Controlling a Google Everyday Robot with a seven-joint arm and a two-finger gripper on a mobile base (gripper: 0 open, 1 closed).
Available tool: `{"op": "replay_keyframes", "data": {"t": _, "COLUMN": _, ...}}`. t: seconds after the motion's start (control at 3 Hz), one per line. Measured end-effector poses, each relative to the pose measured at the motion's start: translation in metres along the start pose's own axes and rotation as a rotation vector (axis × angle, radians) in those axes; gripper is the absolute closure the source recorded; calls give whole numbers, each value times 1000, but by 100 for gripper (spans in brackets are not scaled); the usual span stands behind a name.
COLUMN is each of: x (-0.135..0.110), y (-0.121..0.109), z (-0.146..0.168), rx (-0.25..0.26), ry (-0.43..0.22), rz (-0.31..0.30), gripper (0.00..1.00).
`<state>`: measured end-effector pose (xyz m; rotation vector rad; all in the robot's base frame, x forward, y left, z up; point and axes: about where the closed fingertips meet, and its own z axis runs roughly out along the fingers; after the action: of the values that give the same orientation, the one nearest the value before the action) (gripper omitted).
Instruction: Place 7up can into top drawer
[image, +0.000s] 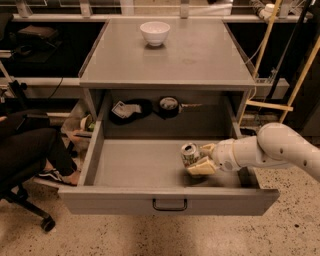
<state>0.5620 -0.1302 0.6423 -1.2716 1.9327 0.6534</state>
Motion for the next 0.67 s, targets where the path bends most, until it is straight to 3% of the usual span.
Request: {"op": "replay_keyframes", "data": {"t": 0.67, "x": 0, "y": 0, "z": 0, "rx": 0, "ry": 0, "rz": 0, "gripper": 35}}
